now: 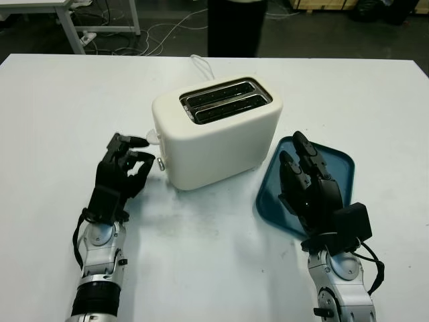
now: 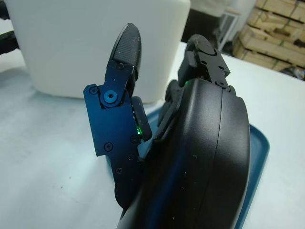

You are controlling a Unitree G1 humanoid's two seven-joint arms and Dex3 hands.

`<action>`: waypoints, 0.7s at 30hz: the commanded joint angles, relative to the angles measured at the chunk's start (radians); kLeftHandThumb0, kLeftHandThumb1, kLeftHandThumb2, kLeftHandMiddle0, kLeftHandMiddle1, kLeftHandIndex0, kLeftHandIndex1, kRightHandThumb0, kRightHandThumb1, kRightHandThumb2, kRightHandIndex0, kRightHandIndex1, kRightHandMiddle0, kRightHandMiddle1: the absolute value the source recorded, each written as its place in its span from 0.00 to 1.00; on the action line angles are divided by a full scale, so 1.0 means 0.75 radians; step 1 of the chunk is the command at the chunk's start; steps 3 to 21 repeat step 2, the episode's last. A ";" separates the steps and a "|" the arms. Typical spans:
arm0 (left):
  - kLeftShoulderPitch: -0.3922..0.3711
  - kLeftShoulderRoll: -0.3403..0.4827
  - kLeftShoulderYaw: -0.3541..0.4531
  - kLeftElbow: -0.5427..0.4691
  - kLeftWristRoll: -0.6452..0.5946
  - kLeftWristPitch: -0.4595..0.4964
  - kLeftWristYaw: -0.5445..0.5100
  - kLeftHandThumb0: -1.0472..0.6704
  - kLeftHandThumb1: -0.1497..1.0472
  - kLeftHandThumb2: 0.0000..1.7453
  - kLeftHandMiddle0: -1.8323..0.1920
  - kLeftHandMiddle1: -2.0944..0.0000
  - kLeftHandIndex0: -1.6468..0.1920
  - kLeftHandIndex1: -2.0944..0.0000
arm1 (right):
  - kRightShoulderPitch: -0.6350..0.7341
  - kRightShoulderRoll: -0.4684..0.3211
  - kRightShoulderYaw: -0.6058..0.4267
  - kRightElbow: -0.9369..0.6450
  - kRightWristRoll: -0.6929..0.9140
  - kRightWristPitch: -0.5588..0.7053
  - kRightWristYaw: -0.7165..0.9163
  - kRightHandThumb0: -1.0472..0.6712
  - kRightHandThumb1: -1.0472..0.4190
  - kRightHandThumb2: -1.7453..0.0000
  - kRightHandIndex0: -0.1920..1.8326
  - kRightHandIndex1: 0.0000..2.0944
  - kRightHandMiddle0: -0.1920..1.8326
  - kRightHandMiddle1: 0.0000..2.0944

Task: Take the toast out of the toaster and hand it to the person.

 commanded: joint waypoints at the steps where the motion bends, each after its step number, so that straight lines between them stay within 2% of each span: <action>1: -0.019 0.009 -0.004 0.065 -0.001 -0.080 -0.018 0.00 0.89 0.13 0.87 0.23 0.83 0.28 | 0.000 0.007 0.000 -0.005 0.000 0.023 -0.004 0.29 0.09 0.66 0.13 0.05 0.14 0.00; 21: -0.027 0.008 -0.003 0.087 -0.013 -0.099 -0.031 0.00 0.89 0.14 0.87 0.23 0.84 0.28 | 0.000 0.007 0.001 -0.009 0.003 0.032 -0.003 0.28 0.09 0.66 0.13 0.05 0.14 0.00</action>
